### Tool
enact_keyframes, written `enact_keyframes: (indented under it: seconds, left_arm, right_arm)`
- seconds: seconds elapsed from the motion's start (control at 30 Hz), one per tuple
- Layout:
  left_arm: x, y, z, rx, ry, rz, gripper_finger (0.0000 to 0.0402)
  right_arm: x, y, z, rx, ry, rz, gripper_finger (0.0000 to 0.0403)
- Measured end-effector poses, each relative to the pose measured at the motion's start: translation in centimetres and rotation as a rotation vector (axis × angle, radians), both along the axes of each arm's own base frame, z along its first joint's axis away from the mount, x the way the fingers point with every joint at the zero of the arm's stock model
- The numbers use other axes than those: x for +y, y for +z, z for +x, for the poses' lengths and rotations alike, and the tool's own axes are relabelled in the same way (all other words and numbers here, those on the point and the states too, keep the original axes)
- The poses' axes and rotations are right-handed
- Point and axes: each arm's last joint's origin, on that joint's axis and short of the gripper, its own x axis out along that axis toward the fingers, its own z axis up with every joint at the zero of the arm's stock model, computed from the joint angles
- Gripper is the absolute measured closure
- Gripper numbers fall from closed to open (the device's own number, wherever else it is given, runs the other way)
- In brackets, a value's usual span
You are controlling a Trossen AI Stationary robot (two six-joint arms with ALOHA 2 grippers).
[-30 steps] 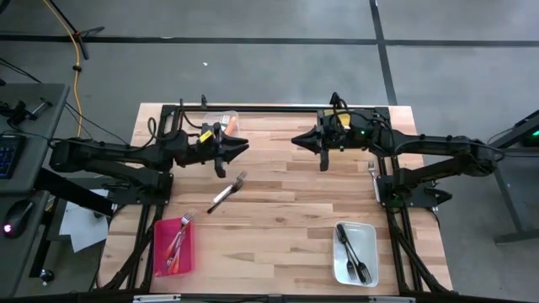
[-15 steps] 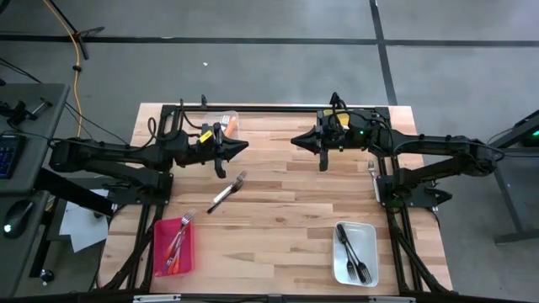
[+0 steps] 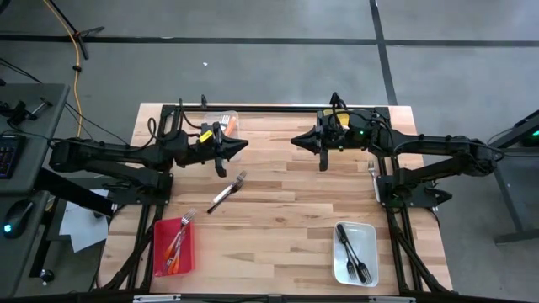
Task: Sort silverware by color (type)
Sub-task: Put the white fork into the yellow bin
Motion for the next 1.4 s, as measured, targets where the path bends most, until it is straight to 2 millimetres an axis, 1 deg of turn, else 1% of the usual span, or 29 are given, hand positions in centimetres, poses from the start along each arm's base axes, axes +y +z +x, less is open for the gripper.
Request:
enact_keyframes:
  seconds: [0.2,0.4,0.5,0.57,0.67,0.77,0.93,1.0,1.07,1.17,1.27,1.33,1.4]
  left_arm:
    - [0.0,0.0,0.0,-0.003,0.000,0.000,0.0401]
    - [0.0,0.0,0.0,-0.003,0.008,-0.001,0.0401]
    - [0.0,0.0,0.0,-0.003,0.016,-0.002,0.0401]
    - [0.1,0.0,0.0,-0.004,0.026,-0.003,0.0401]
    - [0.1,0.0,0.0,-0.004,0.030,-0.003,0.0401]
    - [0.1,0.0,0.0,-0.004,0.030,-0.003,0.0401]
    - [0.1,0.0,0.0,-0.004,0.037,-0.004,0.0401]
    - [0.1,0.0,0.0,-0.004,0.041,-0.005,0.0401]
    - [0.1,0.1,0.0,-0.004,0.042,-0.005,0.0401]
    - [0.1,0.0,0.0,-0.004,0.052,-0.006,0.0401]
    - [0.2,0.0,0.0,-0.004,0.056,-0.007,0.0401]
    - [0.2,0.0,0.0,-0.004,0.056,-0.007,0.0401]
    - [0.2,0.0,0.0,-0.001,0.056,-0.007,0.0401]
  right_arm:
    - [0.0,0.0,0.0,0.000,-0.005,0.019,0.0402]
    - [-0.2,-0.1,0.0,0.006,-0.082,0.256,0.0402]
    - [-0.2,-0.5,0.0,0.045,-0.090,0.285,0.0395]
    - [-0.3,-1.0,-0.1,0.088,-0.116,0.304,0.0383]
    - [-0.5,-1.7,-0.3,0.164,-0.166,0.312,0.0353]
    - [-0.6,-2.2,-0.5,0.209,-0.194,0.312,0.0308]
    - [-0.8,-2.4,-0.6,0.231,-0.228,0.286,0.0226]
    - [-0.8,-2.5,-0.6,0.240,-0.223,0.252,0.0199]
    - [-0.8,-2.5,-0.7,0.266,-0.240,0.234,0.0181]
    - [-1.2,-1.6,-0.7,0.402,-0.368,0.261,0.0173]
    - [-2.2,-1.3,-1.3,0.693,-0.535,0.269,0.0171]
    - [-2.9,-1.8,-1.7,0.876,-0.604,0.248,0.0171]
    - [-3.6,-2.9,-2.3,1.048,-0.647,0.252,0.0171]
